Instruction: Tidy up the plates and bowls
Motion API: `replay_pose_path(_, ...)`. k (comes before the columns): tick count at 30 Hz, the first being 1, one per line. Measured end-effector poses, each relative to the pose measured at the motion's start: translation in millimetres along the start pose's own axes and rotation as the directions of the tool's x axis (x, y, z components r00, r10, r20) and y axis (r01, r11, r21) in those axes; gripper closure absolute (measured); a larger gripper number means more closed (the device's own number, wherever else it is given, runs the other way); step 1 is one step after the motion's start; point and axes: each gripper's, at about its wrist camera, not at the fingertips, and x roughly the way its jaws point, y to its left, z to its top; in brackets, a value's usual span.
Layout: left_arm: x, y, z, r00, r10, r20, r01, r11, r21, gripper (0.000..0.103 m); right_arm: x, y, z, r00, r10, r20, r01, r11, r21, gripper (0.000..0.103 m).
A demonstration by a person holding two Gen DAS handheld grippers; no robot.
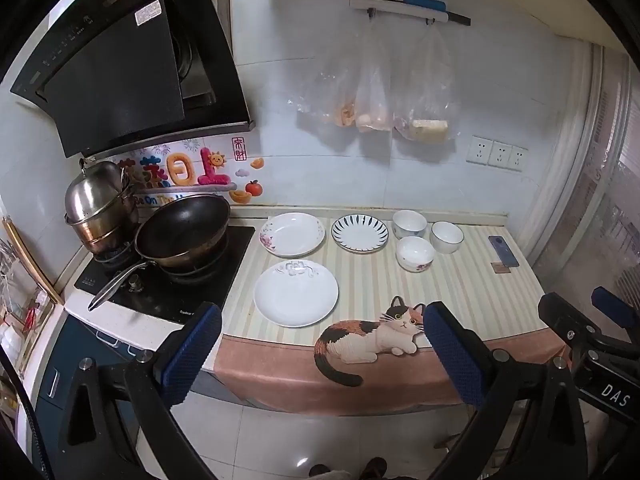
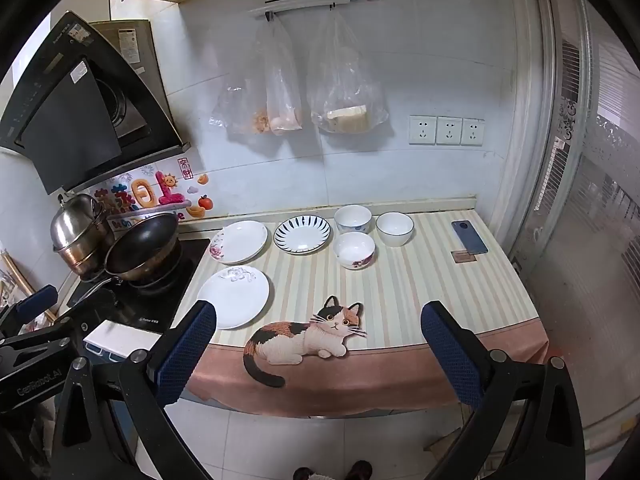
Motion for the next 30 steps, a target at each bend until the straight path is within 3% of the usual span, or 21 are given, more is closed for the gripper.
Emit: replay_pose_path(30,-4.4,1.1,-4.3,1.000,-0.001,-0.014,0.001,1.000,-0.004,0.000,5.5,2.9,-4.9,1.000,-0.006,-0.011,0.006,1.000,-0.004,0.000)
